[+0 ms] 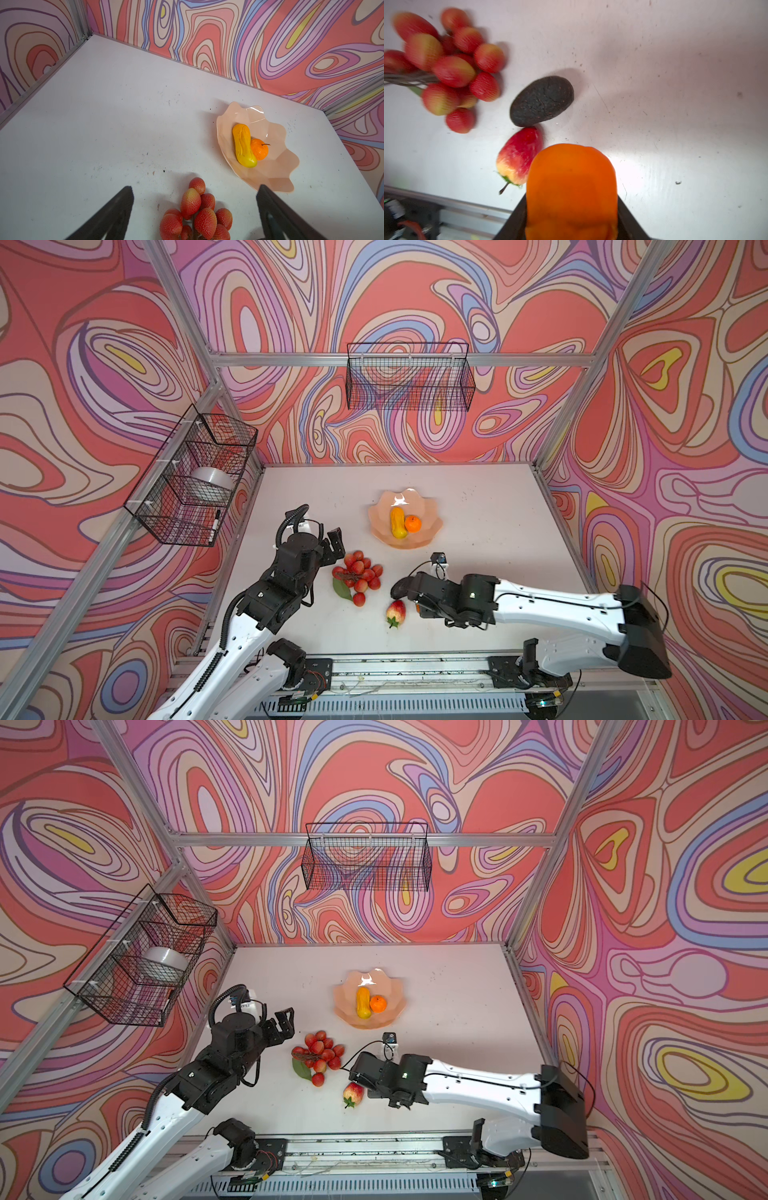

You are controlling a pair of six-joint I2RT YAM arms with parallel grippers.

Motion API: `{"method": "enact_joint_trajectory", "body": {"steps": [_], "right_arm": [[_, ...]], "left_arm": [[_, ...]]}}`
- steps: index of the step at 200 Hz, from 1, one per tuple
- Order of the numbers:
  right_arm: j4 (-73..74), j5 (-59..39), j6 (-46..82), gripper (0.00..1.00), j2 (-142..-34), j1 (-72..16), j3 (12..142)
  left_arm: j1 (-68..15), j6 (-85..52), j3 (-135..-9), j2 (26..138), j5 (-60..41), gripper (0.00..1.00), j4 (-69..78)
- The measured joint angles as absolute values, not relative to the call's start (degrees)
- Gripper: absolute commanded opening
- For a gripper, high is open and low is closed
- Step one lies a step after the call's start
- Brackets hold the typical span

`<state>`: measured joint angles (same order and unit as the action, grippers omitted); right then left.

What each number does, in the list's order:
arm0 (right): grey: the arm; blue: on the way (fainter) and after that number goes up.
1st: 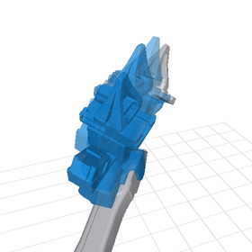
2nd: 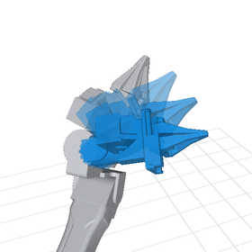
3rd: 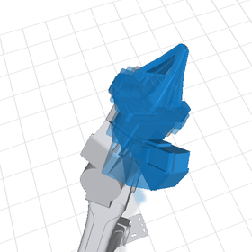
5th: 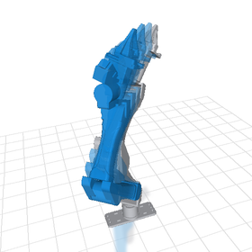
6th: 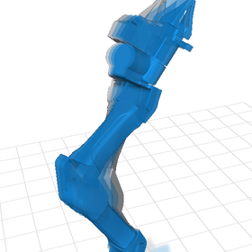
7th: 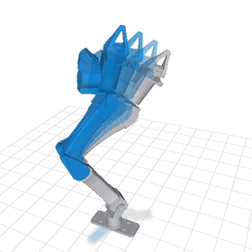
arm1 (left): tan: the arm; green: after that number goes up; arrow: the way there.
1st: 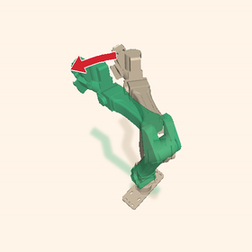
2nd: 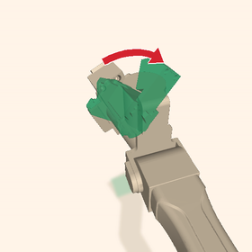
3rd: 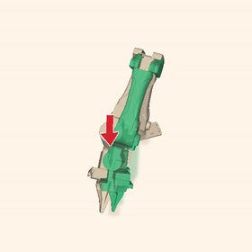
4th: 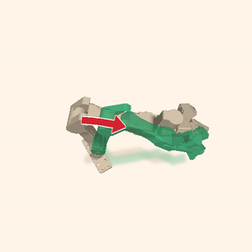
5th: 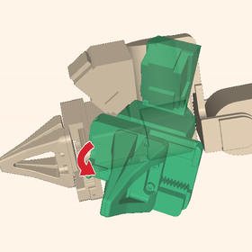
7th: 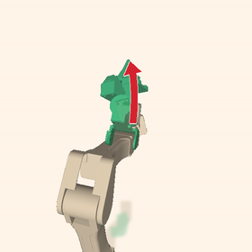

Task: Place and organize the fake fruits in the fruit bowl
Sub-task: 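Place the persimmon into the bowl and open the right gripper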

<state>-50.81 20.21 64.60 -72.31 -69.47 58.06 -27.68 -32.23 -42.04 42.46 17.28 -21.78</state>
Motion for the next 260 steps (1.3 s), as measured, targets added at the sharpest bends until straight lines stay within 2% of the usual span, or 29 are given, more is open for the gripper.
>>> {"method": "enact_joint_trajectory", "body": {"steps": [27, 53, 75, 96, 110, 129, 161, 198, 236, 260], "right_arm": [[-48.51, 23.73, 61.52, 0.39, -65.14, -67.07, 59.27], [-38.48, 19.7, 54.89, 0.39, -63.57, -53.71, 58.46], [-29.47, 13.3, 49.12, 0.4, -67.29, -42.44, 58.28], [-25.67, 7.27, 43.0, 0.4, -75.9, -37.3, 62.41], [-23.81, 3.57, 39.38, 0.4, -81.87, -36.01, 66.32], [-20.73, -1.19, 35.55, 0.4, -87.9, -35.05, 69.36], [-15.22, -8.82, 32.32, 0.39, -95.85, -33.71, 70.06], [-11.49, -13.8, 31.55, 0.39, -101.86, -32.69, 68.75], [-8.45, -15.94, 31.77, 0.57, -103.33, -32.64, 67.51], [-7.66, -16.56, 32.29, 0.61, -104.18, -32.53, 67.35]], "left_arm": [[-27.68, -32.47, -42.0, 43.53, 14.83, 0.93, -21.32], [-27.68, -32.6, -42.0, 43.0, 11.77, 0.92, -21.39], [-27.68, -32.16, -42.02, 41.04, 9.08, 0.89, -22.22], [-27.68, -32.23, -42.15, 38.57, 4.89, 0.86, -24.77], [-27.68, -32.8, -42.15, 37.41, 1.56, 0.8, -26.7], [-27.68, -34.15, -41.47, 35.53, -2.68, 0.78, -28.99], [-27.68, -36.8, -37.34, 31.64, -8.62, 0.77, -31.57], [-27.88, -39.13, -34.7, 32.32, -13.63, 0.75, -33.47], [-31.57, -40.01, -34.7, 35.07, -14.76, 0.75, -34.28], [-37.63, -41.69, -34.7, 37.85, -13.08, 0.74, -34.28]]}}
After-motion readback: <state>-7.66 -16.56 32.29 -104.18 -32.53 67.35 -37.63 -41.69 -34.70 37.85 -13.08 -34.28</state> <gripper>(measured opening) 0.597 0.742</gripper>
